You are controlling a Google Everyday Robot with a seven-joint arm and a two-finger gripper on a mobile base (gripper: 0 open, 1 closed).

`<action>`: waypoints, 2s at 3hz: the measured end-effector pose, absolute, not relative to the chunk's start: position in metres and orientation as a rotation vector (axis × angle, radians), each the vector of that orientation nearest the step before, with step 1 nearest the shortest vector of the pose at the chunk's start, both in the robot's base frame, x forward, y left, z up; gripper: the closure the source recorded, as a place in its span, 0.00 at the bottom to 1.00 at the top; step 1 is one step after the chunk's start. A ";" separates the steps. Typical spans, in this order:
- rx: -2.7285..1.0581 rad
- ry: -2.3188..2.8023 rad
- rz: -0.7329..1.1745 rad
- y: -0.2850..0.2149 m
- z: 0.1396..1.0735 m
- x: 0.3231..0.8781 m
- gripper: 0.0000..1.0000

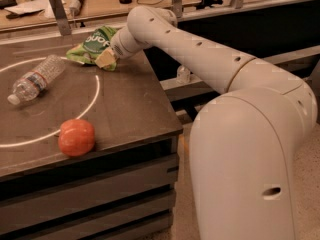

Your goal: Move green rice chip bag near apple

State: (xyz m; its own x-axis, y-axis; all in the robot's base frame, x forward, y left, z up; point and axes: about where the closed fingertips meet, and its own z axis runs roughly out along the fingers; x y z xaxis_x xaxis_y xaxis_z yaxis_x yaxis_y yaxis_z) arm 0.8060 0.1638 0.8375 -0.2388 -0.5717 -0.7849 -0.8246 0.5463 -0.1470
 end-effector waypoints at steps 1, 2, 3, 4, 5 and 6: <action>-1.155 1.934 0.286 0.116 0.864 0.804 1.00; -1.210 1.904 0.292 0.049 0.902 0.798 1.00; -1.251 1.880 0.319 0.029 0.922 0.792 1.00; -1.303 1.798 0.376 0.023 0.929 0.779 1.00; -1.370 1.706 0.422 0.029 0.928 0.765 1.00; -1.422 1.613 0.448 0.028 0.928 0.750 1.00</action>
Offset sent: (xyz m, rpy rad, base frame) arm -0.0104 -0.1710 0.1079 -0.0218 -0.0616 0.0678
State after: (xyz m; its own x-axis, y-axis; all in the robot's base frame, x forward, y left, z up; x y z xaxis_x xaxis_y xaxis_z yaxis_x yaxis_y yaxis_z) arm 0.7497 0.0281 0.9275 0.0786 -0.5885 -0.8047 -0.9193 0.2695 -0.2868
